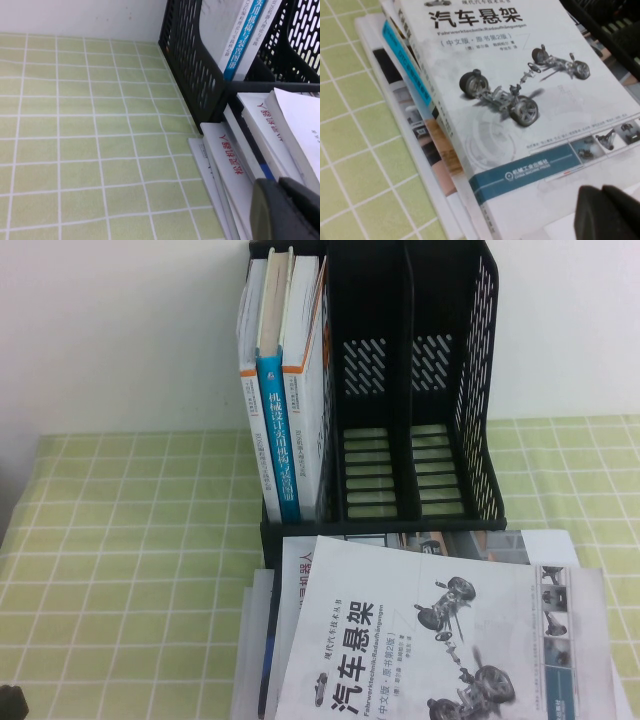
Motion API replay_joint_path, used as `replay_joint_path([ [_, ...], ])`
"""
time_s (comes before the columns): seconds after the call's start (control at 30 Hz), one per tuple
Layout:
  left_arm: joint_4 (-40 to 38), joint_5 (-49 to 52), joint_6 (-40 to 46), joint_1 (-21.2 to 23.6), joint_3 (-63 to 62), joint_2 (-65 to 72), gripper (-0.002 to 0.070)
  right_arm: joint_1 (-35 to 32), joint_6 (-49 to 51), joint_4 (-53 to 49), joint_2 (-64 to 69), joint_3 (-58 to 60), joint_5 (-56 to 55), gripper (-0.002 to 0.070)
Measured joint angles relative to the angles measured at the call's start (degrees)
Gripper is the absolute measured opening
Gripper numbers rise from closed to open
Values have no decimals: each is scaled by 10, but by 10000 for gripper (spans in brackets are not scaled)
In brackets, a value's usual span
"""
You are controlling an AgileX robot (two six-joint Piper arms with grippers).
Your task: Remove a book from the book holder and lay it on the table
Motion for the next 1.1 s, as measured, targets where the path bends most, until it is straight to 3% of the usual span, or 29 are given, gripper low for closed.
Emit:
replay_joint_path([
  [0.47,-7,1,4,0,13,-2,-3,0,40,1,0,0,-4,-1],
  [0.63,36,-39,-17,4,70,-19,-3,0,40,1,0,0,-4,-1],
  [0.87,55,-192,-54,81,180,-52,-3,0,41,7,0,0,-4,-2],
  [1.1,42,-129,-33,128,195,-102,-3,0,41,10,0,0,-4,-1],
])
